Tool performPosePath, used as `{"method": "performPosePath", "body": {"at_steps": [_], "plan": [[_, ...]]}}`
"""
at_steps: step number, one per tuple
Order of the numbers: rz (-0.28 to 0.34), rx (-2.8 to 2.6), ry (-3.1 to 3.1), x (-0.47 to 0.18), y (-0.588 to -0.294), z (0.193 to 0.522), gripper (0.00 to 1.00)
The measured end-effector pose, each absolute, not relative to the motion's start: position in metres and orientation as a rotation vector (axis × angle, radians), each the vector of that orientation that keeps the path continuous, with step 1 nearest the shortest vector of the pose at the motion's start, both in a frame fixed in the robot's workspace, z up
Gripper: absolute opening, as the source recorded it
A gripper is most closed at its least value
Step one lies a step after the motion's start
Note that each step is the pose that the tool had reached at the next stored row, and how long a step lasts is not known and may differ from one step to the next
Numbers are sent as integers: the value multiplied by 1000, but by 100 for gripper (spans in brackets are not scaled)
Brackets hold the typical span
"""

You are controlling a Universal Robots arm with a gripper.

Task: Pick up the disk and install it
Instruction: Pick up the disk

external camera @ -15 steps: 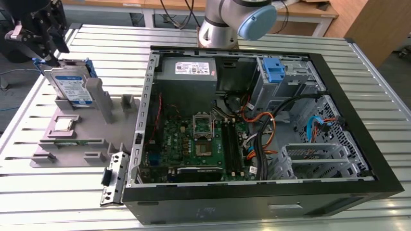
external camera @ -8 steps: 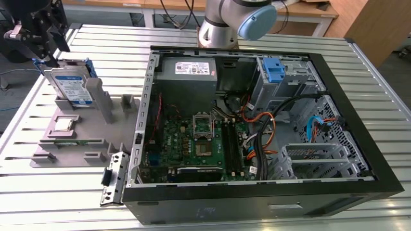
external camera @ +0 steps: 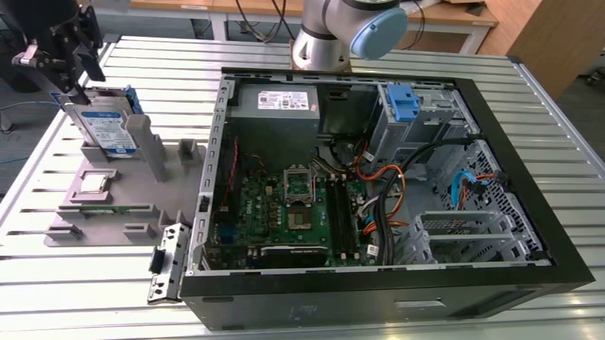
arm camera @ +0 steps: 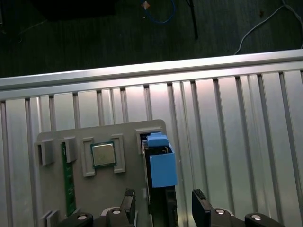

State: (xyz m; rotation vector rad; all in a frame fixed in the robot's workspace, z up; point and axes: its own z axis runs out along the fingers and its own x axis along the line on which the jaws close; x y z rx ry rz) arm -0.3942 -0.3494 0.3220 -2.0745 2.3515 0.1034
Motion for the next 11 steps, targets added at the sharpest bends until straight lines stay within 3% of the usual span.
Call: {"method": "performPosePath", "body": {"at_steps": [11], "plan": [[103, -2080, 2347, -394, -350, 302, 59]]}}
